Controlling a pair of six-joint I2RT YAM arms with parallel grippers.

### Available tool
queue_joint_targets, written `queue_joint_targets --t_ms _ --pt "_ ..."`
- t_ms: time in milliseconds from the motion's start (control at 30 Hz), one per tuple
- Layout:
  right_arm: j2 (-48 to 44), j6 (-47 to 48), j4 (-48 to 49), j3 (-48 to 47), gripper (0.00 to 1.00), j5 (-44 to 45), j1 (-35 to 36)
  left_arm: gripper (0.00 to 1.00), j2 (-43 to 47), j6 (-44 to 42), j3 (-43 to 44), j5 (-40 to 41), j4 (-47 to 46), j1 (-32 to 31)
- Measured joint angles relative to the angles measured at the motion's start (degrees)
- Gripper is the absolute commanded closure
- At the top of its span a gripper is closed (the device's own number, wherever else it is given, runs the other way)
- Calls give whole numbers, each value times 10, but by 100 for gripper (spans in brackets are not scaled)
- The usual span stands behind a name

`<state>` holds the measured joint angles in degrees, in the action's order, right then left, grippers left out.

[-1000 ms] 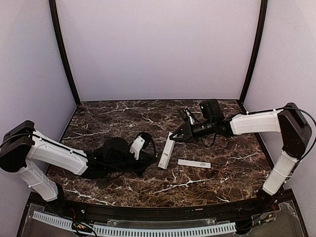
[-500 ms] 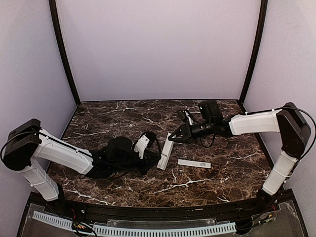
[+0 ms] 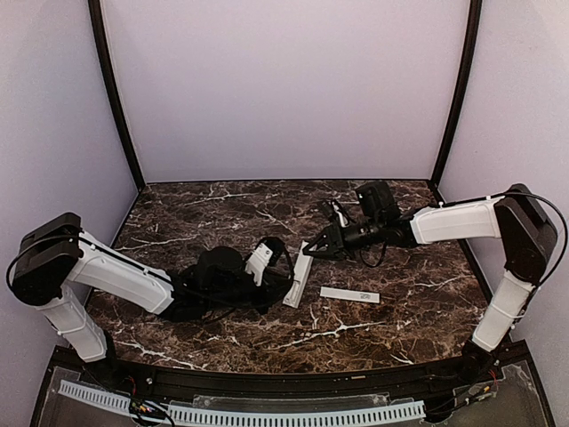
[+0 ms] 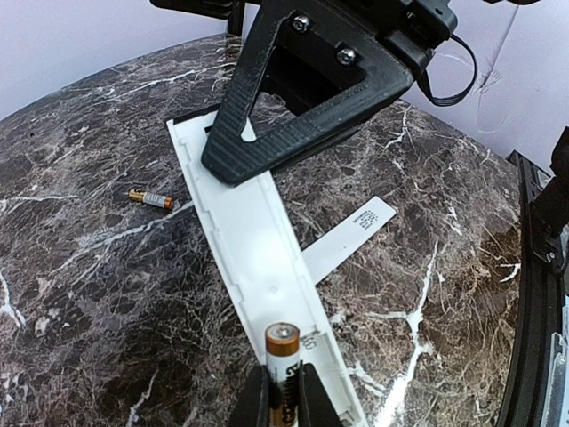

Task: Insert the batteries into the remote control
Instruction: Place the battery in the battery compartment.

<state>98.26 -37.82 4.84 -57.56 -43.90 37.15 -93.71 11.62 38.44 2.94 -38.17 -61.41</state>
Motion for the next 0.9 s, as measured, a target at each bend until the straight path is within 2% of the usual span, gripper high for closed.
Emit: queue_joint_targets --t_ms 333,900 --pt "0 0 4 -2 100 3 0 99 -7 10 1 -5 -10 0" --pt "0 0 3 -9 100 6 0 93 -13 22 0 16 -24 -2"
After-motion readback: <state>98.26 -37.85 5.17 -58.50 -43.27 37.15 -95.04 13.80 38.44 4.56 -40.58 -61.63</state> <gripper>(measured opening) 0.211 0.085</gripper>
